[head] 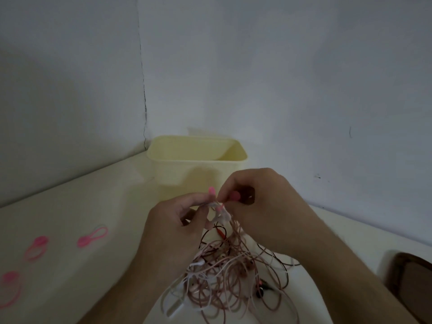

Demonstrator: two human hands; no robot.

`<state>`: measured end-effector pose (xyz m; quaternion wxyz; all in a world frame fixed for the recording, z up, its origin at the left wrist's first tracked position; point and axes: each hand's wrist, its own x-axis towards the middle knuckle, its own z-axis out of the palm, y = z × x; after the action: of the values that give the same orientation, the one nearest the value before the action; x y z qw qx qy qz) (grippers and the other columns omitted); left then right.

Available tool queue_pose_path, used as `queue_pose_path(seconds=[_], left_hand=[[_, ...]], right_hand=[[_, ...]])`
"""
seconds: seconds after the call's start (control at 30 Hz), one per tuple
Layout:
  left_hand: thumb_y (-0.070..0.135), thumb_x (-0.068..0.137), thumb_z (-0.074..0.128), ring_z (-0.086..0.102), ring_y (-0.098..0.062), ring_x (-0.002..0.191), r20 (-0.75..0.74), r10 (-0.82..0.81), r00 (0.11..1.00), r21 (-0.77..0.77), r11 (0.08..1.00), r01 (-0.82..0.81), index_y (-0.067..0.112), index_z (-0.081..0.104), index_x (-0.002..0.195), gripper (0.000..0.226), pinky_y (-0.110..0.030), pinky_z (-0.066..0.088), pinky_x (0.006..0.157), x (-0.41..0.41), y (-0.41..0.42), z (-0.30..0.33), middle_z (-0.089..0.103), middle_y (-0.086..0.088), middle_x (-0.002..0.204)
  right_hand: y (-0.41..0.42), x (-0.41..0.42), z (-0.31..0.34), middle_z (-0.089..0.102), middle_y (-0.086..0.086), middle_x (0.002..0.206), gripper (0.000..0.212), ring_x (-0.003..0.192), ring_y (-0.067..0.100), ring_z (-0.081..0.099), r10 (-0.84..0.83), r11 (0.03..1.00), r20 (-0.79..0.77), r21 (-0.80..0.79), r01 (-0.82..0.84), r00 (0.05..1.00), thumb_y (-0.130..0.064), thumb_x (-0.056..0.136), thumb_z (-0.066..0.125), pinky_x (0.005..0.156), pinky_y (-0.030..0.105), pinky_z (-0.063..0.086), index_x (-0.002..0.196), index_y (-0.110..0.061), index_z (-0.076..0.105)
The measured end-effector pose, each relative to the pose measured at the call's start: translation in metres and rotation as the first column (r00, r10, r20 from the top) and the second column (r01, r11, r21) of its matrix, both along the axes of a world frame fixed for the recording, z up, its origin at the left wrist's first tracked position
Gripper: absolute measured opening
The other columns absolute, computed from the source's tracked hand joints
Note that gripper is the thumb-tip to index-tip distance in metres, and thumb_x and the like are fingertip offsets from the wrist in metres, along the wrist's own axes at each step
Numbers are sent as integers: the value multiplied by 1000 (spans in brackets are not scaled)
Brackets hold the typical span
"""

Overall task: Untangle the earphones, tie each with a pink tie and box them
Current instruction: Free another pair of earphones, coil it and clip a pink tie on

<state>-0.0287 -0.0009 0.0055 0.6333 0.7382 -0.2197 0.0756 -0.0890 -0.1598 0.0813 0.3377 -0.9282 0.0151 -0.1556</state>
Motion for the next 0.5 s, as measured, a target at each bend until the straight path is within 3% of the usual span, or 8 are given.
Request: queue_pose_path(seconds=[0.07,0.13,0.2,0.27,0.4,0.5], left_hand=[[9,98,68,75,-15,68,-16,-50,999,-23,998,50,39,81,99,33,-34,62,67,-2,1,2,78,4,73],[3,97,68,69,-11,57,-35,-114,993,-88,990,111,32,83,100,33,-28,54,56,-7,2,6,76,0,69],[4,95,70,55,-15,47,-78,-165,983,-169,974,150,32,84,100,32,-31,41,51,-11,2,11,74,-8,66],[8,93,72,45,-25,48,-105,-201,974,-237,956,172,34,84,100,30,-38,38,54,-12,2,13,74,-14,68],[10,89,74,49,-28,51,-95,-200,975,-305,938,163,34,84,101,29,-35,44,53,-15,2,16,76,-17,73],[5,89,73,58,-20,53,-70,-193,979,-331,930,159,28,84,102,29,-27,48,48,-14,3,16,78,-16,78]], right_hand=[[-1,1,-1,73,-11,74,33,66,0,67,-13,997,56,74,8,998,-3,93,70,59,14,51,76,-30,77],[-4,3,-4,75,-11,78,34,74,1,71,-55,989,118,143,37,991,2,92,69,65,16,56,78,-28,76],[-7,6,-10,76,-8,79,32,75,6,73,-101,976,153,209,68,983,3,92,68,71,26,61,81,-27,74],[-10,9,-16,77,-5,81,27,75,11,75,-132,956,155,280,85,979,0,93,71,76,38,64,84,-26,72],[-8,12,-22,79,-1,81,18,73,25,76,-128,924,112,375,78,985,-10,94,77,75,55,63,84,-24,70],[-5,11,-24,79,4,77,15,75,38,73,-100,897,96,438,48,990,-12,92,79,75,59,61,81,-19,72]])
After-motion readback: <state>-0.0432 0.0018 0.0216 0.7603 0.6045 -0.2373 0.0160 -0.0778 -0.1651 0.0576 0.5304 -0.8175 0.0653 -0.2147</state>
